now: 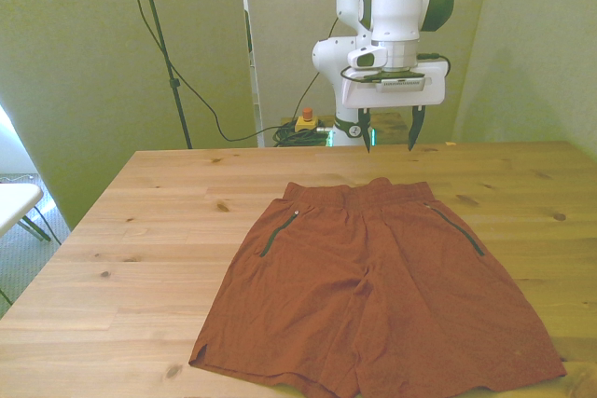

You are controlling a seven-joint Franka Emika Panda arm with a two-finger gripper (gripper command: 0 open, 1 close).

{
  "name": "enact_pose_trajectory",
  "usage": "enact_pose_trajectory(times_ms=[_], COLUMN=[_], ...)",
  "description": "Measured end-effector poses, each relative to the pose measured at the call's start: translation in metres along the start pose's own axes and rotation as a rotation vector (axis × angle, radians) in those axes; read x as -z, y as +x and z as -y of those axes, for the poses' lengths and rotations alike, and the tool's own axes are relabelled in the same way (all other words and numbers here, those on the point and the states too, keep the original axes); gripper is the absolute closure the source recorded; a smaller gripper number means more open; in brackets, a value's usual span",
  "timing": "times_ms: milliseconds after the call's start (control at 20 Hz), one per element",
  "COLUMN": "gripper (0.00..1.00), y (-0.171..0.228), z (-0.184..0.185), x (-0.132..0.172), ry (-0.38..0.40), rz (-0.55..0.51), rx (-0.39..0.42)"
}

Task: Fold the shorts

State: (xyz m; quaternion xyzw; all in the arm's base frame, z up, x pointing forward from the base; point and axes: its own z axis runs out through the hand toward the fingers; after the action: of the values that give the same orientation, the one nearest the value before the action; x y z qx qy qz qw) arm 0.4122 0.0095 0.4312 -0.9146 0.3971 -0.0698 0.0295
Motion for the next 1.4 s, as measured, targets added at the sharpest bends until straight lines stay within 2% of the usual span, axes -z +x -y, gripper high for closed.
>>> enact_pose_trajectory(times_ms=[200,300,400,600,800,1000,1250,1400], gripper=[0.00,0.00,0.00,0.00,0.00,0.00,0.00,0.00], y=[0.003,0.002,-0.012,-0.065,-0.102,-0.129,-0.137,-0.143], z=[0.003,0.018,0.045,0.102,0.136,0.151,0.156,0.156], x=[-0.005,-0.009,-0.022,-0.052,-0.063,-0.075,-0.093,-0.102], ry=[-0.015,-0.055,-0.112,-0.200,-0.279,-0.375,-0.417,-0.445], rz=[0.004,-0.033,-0.107,-0.295,-0.499,-0.571,-0.594,-0.593], rx=[0.007,0.069,0.146,0.274,0.357,0.381,0.329,0.334])
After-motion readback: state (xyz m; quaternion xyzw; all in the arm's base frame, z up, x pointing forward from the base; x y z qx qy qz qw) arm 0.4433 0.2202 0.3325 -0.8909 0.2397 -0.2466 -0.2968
